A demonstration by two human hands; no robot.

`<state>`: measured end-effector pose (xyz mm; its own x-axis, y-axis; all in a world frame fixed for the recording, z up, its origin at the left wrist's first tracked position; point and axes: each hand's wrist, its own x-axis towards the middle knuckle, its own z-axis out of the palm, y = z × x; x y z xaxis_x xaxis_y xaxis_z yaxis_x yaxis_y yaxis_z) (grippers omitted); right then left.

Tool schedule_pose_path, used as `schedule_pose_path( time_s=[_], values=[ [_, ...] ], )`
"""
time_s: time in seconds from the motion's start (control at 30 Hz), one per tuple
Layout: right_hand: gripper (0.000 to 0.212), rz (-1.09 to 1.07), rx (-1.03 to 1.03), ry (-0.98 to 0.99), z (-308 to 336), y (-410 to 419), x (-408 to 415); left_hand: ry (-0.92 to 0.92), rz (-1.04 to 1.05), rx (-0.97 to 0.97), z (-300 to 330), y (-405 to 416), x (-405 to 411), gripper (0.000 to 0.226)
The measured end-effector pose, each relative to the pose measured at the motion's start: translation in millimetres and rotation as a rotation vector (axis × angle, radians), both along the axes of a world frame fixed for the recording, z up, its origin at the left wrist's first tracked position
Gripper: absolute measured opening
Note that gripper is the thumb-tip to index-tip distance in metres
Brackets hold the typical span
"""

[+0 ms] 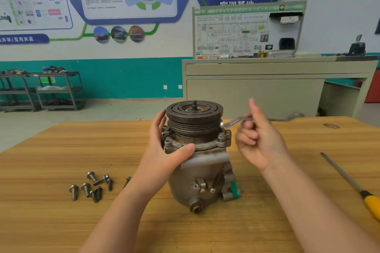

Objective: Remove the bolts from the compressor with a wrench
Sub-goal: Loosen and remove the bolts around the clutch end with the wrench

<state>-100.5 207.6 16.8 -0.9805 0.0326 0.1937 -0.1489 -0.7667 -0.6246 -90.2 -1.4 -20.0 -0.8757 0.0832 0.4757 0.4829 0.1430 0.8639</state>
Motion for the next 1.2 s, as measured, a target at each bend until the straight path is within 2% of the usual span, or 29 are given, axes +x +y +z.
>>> schedule_pose_path(
  time_s=[0.07,0.1,0.2,0.3,0.57,0.67,0.73,0.8,0.9,0.97,1.03,1.1,1.2],
  values=[
    [0.026,-0.114,-0.048,0.074,4,7,5,0.009,-0.003,0.013,-2,1,-2,0.088],
    [0.028,-0.198,0.006,0.120,7,11,9,0.014,-0.002,0.019,-3,1,-2,0.089],
    [0.043,-0.524,0.358,0.330,13,11,21,0.025,0.032,0.024,-6,4,-1,0.094],
    [0.040,-0.807,0.688,0.495,10,1,33,0.021,0.063,0.035,-7,6,0,0.092],
    [0.043,-1.138,0.977,0.835,-6,-26,48,0.026,0.079,0.019,-7,7,2,0.093],
    [0.037,-1.241,1.019,0.911,-7,-35,53,0.026,0.085,0.018,-8,8,3,0.093],
    [0.036,-1.205,1.020,0.914,-6,-36,53,0.021,0.085,0.011,-8,8,2,0.093],
    [0.038,-1.043,0.983,0.858,-3,-29,49,0.018,0.081,0.013,-8,8,2,0.093],
    [0.035,-0.530,0.819,0.629,11,-5,35,0.015,0.077,0.017,-8,8,3,0.092],
    [0.038,-0.222,0.613,0.417,17,9,25,0.011,0.081,0.021,-8,8,4,0.092],
    [0.030,0.014,0.416,0.191,13,13,16,0.008,0.084,0.018,-8,8,4,0.092],
    [0.022,0.118,0.249,0.057,5,10,11,-0.003,0.089,0.022,-8,8,4,0.092],
    [0.023,0.041,0.053,0.005,6,13,12,-0.010,0.092,0.031,-8,8,5,0.092]
  ],
)
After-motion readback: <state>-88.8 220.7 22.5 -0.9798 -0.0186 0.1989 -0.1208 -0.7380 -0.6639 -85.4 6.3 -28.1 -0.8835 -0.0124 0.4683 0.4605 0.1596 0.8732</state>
